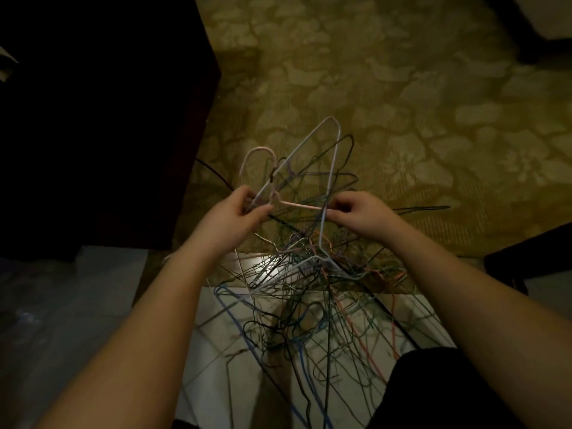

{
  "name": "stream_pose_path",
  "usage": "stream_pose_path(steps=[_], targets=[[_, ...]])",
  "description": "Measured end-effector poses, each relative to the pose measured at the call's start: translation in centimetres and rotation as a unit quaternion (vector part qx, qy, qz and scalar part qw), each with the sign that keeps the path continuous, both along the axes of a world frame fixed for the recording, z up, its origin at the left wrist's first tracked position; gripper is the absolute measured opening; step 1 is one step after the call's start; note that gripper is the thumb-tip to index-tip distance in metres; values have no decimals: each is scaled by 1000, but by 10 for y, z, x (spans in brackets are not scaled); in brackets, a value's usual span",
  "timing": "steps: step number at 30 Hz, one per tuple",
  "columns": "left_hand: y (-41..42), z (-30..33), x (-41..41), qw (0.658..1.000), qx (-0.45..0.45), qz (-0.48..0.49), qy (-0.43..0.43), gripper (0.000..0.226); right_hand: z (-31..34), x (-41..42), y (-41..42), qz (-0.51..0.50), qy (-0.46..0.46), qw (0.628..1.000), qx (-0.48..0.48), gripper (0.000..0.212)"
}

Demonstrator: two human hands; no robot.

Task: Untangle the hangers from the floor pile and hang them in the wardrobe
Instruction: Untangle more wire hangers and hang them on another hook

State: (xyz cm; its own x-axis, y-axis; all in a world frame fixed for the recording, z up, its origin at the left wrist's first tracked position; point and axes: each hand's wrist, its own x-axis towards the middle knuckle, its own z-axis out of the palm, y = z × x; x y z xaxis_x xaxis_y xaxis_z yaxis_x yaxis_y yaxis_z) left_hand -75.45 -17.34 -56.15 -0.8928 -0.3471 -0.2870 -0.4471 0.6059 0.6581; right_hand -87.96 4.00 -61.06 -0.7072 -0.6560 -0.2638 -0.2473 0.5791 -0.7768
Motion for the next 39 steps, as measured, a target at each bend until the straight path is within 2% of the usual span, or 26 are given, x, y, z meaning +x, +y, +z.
stream_pose_path(steps=[2,4,7,9,11,13,17,19,25,28,34,39], targets=[[-1,0,0,1000,29,-8,-4,19,-3,-1,-1,-25,-11,1000,-14,12],[-1,1,0,999,43,-7,-3,11,-6,-3,-1,-44,-51,997,-40,27],[-1,4,3,999,51,-9,-8,13,-13,-4,0,-30,-125,991,-40,47],[-1,7,7,999,40,-16,-12,12,-15,-4,1,-50,-180,979,-84,39],[-3,9,10,999,41,-17,-12,13,-16,-6,1,-118,-212,961,-133,29],[-3,11,11,998,49,-25,-18,8,-17,-8,1,-153,-178,966,-113,23],[1,15,10,996,71,-43,-26,4,-11,-5,3,-69,-53,996,25,13],[1,15,7,998,47,-43,-17,9,-1,-8,12,-62,10,997,46,18],[-6,9,3,999,-21,-36,-34,11,20,-26,40,-198,24,975,-99,19],[-9,5,1,998,-38,-34,-43,14,36,-27,43,-238,24,958,-156,13],[-15,9,-2,999,3,8,-32,16,45,-29,46,-308,56,932,-182,12],[-22,16,2,997,48,53,-36,20,52,-34,57,-430,61,880,-194,15]])
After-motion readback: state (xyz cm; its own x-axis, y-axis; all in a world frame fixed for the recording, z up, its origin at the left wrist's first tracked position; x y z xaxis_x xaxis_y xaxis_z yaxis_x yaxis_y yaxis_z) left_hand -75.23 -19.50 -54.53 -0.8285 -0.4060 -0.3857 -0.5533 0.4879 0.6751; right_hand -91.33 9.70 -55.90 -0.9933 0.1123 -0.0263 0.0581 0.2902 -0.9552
